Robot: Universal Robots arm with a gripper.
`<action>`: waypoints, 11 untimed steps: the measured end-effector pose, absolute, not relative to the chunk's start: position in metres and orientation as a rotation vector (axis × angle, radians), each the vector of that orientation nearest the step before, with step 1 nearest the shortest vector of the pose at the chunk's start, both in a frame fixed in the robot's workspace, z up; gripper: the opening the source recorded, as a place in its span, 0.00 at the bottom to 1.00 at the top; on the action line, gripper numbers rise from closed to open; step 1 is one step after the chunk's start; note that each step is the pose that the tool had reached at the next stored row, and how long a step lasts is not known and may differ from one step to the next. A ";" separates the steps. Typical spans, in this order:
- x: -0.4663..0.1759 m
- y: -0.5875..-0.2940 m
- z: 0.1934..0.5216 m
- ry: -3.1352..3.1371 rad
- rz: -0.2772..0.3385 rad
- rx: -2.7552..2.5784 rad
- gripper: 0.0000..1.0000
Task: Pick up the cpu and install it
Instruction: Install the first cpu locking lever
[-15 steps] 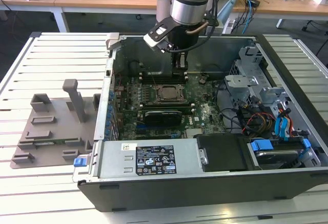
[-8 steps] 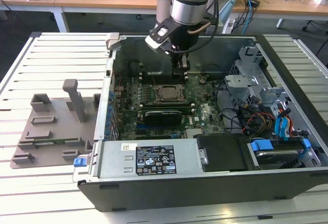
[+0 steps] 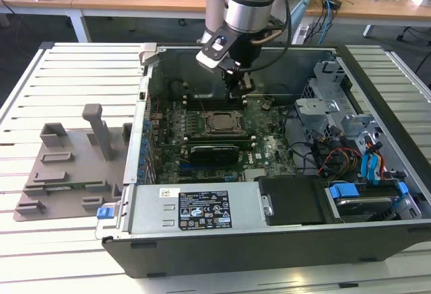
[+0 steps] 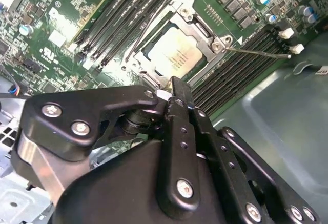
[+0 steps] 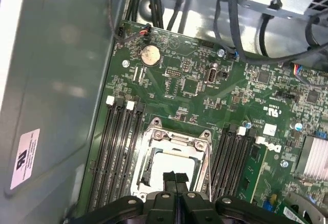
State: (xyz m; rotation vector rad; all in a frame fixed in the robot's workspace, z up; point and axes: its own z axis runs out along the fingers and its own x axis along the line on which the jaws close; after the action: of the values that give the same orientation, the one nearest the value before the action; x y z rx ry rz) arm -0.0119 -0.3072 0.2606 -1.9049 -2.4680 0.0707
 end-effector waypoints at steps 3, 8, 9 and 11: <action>-0.012 -0.307 0.261 -2.504 0.071 -1.859 0.11; -0.012 -0.307 0.261 -2.582 0.073 -1.752 0.11; -0.012 -0.307 0.261 -2.598 0.073 -1.730 0.11; -0.012 -0.307 0.261 -2.613 0.073 -1.707 0.11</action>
State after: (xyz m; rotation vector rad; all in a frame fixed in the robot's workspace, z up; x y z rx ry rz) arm -0.0117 -0.3072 0.2606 -1.7067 -2.6132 0.0734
